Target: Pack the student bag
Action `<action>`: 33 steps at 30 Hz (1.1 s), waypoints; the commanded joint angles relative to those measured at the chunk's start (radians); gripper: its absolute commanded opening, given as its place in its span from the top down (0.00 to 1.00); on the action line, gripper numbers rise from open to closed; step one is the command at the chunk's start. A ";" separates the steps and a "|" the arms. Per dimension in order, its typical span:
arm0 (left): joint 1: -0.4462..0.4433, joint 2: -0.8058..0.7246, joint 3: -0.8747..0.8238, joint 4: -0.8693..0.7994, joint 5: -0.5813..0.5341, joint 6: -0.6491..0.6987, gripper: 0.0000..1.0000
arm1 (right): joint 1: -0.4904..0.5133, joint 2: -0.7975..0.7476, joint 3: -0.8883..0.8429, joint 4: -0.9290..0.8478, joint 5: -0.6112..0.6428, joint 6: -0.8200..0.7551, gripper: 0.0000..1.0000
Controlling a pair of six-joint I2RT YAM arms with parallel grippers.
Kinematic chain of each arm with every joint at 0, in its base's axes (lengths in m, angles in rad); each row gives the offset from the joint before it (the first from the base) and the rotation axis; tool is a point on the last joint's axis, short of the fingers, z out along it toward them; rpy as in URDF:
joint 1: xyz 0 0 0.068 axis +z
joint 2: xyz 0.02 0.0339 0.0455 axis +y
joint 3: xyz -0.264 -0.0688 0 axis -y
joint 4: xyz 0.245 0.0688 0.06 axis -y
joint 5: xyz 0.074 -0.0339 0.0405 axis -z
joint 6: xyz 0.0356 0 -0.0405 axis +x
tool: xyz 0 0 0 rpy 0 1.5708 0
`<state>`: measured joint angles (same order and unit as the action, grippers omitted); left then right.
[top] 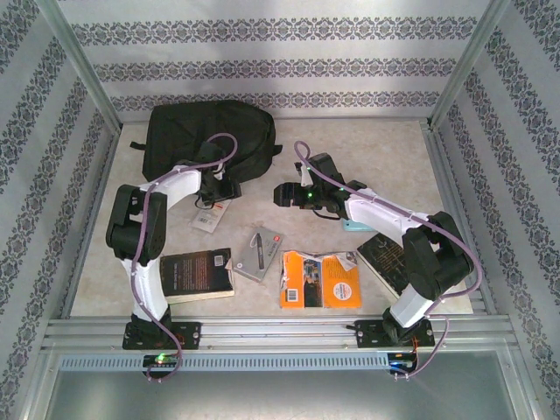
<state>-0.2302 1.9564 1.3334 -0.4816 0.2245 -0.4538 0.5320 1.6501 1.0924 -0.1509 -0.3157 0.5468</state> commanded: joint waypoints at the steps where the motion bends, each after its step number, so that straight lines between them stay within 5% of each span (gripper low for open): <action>1: -0.054 0.029 0.011 0.007 0.013 0.025 0.34 | -0.010 0.010 -0.002 0.032 -0.020 0.011 0.23; 9: -0.141 0.031 -0.047 0.093 0.102 -0.049 0.34 | -0.028 0.009 -0.009 0.034 -0.016 0.013 0.23; 18: -0.240 0.065 0.071 0.110 0.157 -0.072 0.34 | -0.079 0.035 -0.029 0.043 0.001 0.050 0.24; 24: -0.222 -0.073 0.029 0.116 0.107 -0.084 0.32 | -0.103 0.112 0.033 0.030 -0.070 0.038 0.29; 33: -0.137 -0.189 -0.277 0.342 0.107 -0.332 0.36 | -0.111 0.385 0.314 -0.097 -0.266 -0.040 0.36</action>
<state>-0.3962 1.7653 1.1301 -0.2375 0.3363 -0.6739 0.4271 1.9728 1.3327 -0.1791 -0.4835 0.5480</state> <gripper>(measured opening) 0.641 0.641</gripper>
